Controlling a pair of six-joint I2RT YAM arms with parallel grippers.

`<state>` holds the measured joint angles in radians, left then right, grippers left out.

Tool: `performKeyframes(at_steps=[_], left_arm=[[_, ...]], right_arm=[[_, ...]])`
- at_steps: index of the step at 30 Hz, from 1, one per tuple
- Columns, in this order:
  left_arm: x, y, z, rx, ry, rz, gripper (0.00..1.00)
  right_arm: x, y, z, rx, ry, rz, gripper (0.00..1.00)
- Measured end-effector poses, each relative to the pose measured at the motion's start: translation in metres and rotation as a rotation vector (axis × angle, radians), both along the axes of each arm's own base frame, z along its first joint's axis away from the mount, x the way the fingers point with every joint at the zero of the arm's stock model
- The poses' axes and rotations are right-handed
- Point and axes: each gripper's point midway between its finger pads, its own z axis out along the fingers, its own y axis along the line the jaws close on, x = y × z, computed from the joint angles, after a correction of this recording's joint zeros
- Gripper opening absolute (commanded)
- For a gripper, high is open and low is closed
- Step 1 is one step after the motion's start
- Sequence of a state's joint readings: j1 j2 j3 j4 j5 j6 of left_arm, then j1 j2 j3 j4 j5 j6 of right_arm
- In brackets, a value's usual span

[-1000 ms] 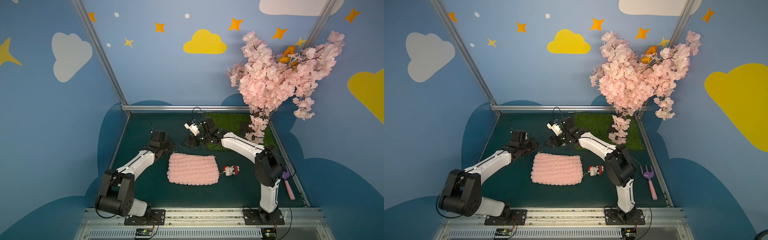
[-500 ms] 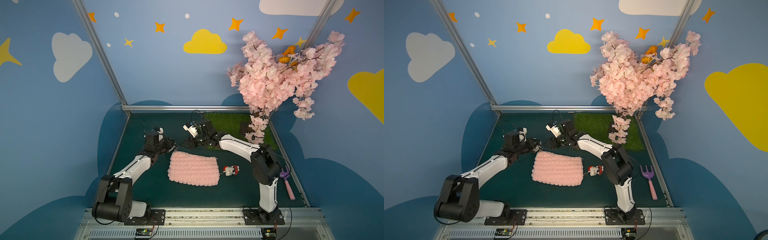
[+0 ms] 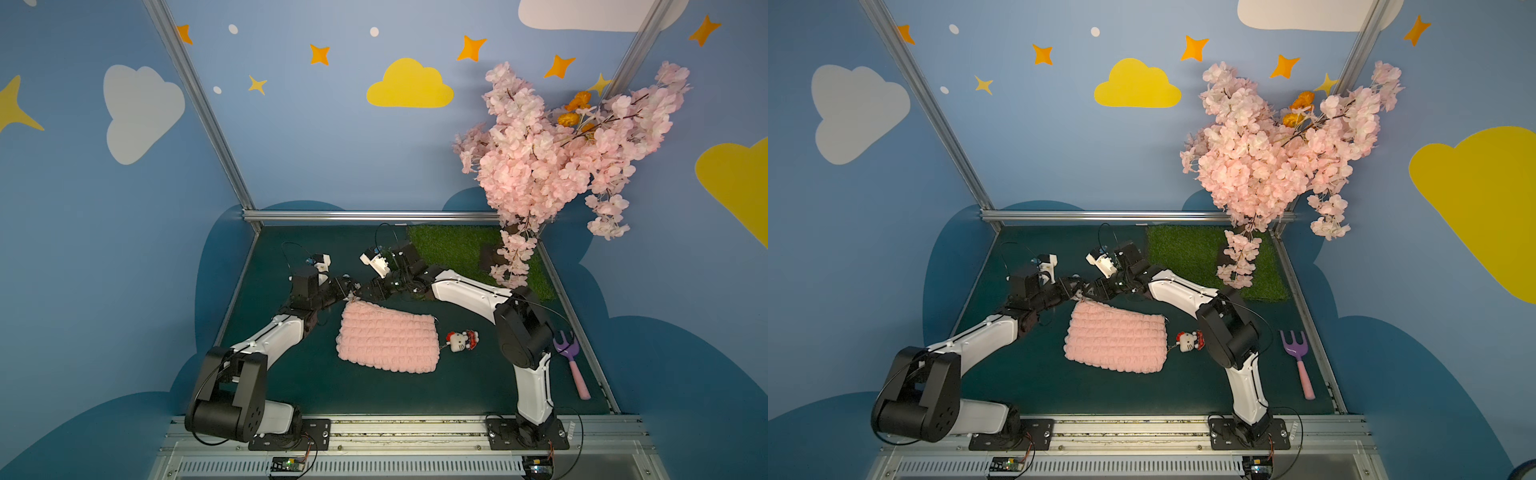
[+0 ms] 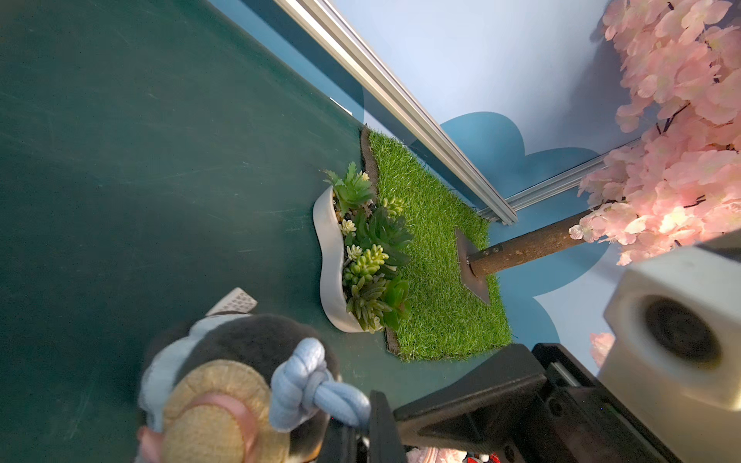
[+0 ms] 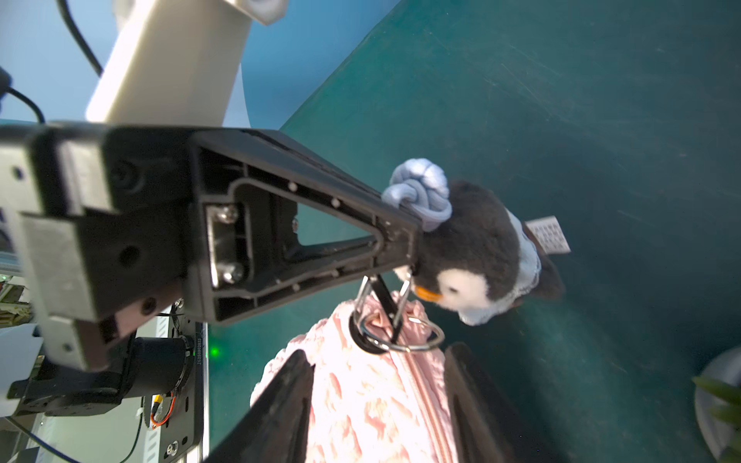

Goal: Remove the decoration from the bag
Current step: Remove the decoration item from the bag.

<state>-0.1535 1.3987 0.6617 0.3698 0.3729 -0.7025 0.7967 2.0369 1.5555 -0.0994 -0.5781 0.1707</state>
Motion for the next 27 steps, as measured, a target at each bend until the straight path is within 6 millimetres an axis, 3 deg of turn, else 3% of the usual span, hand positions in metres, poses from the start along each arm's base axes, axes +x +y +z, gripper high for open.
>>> performKeyframes(at_steps=[6, 17, 27], left_arm=[[0.001, -0.005, -0.002, 0.003, -0.005, -0.004, 0.02], [0.002, -0.013, 0.000, 0.005, -0.029, 0.016, 0.02], [0.004, -0.010, 0.001, 0.003, -0.052, 0.048, 0.02]], right_arm=[[0.000, 0.004, 0.000, 0.000, -0.007, -0.014, 0.49], [0.006, 0.006, -0.018, -0.029, 0.029, -0.067, 0.39], [0.014, 0.010, -0.014, 0.007, 0.047, -0.103, 0.25]])
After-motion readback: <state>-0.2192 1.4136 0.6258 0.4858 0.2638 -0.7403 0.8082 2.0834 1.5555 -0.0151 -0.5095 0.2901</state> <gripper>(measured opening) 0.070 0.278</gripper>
